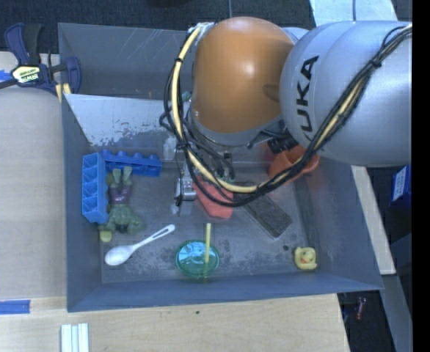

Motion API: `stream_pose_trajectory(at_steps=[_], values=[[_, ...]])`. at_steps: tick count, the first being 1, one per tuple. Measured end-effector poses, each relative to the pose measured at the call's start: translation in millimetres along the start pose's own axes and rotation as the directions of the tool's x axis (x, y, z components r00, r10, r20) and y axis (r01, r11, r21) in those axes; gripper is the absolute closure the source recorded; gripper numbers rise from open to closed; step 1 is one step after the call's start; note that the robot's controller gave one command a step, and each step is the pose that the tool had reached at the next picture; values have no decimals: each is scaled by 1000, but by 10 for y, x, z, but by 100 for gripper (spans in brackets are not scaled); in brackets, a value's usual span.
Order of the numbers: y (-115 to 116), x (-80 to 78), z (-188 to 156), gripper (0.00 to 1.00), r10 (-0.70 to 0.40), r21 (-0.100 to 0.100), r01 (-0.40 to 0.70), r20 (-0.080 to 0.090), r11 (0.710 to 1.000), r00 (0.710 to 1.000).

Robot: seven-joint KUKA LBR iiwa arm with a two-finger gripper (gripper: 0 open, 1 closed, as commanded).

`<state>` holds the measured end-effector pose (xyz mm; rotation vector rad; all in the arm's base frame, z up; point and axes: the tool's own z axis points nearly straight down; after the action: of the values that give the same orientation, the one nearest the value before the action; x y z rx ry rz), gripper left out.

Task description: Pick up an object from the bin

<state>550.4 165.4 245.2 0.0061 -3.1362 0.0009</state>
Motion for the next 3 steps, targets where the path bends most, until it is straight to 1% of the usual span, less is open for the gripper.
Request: stream_pose_trajectory(at_steps=[1, 2, 3], values=[[-11, -14, -50, 0, 3, -2, -3, 9, 1000, 1000], [48, 221, 529, 0, -65, -2, 65, 12, 998, 998], [-194, 476, 1275, 0, -136, -2, 136, 23, 991, 990]])
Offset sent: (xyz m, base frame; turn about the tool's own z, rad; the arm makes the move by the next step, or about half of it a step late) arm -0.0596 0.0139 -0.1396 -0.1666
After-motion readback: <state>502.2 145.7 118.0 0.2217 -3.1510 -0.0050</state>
